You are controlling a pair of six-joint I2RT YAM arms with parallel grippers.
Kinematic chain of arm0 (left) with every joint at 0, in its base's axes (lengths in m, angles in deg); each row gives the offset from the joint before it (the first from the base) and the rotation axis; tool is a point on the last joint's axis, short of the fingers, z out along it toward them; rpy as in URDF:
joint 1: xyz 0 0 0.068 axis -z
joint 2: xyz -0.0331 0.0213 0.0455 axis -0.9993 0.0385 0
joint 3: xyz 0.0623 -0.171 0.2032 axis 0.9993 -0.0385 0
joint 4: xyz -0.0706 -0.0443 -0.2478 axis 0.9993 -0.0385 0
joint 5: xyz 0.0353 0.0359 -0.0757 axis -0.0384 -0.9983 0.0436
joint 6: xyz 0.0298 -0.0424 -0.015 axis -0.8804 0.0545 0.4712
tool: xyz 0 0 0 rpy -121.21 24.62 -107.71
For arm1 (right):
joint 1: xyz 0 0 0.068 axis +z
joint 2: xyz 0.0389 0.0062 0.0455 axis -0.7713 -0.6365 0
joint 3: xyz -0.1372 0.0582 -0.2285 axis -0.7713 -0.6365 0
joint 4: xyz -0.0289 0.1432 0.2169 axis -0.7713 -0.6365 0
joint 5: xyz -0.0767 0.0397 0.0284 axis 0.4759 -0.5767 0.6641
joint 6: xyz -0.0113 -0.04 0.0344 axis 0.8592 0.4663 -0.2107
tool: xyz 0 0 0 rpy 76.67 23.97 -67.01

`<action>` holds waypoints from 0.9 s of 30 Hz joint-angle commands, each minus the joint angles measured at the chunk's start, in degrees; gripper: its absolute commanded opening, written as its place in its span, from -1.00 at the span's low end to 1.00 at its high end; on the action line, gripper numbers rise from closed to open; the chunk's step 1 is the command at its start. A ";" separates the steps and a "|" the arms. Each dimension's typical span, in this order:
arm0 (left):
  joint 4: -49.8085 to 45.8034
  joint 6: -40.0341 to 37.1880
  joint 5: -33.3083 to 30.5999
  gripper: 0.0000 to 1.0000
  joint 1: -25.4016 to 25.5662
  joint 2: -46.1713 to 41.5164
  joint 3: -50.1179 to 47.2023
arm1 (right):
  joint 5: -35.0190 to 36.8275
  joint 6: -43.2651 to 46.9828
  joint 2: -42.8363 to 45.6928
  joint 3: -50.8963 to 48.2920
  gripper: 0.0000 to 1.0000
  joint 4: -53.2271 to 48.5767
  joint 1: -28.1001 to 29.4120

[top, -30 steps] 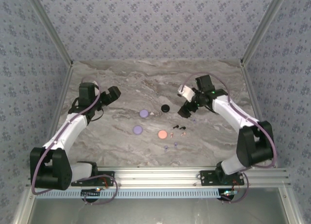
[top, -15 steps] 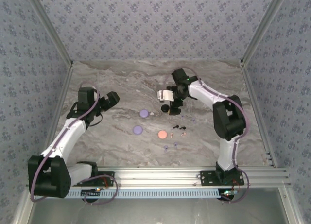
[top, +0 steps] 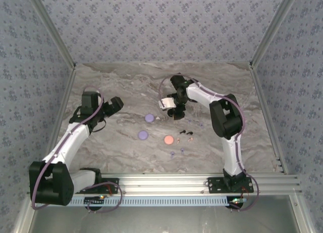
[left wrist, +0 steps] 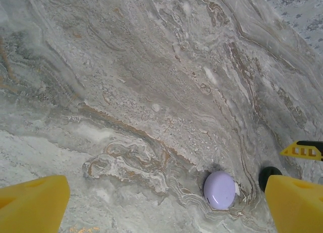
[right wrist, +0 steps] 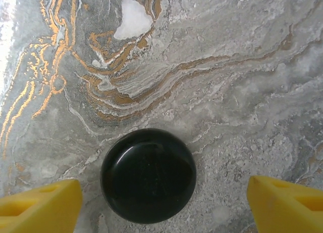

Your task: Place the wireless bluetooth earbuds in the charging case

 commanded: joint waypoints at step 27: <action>-4.06 -1.24 -2.06 0.99 0.09 0.30 2.47 | 2.68 -0.91 -3.87 1.87 0.23 -5.90 0.79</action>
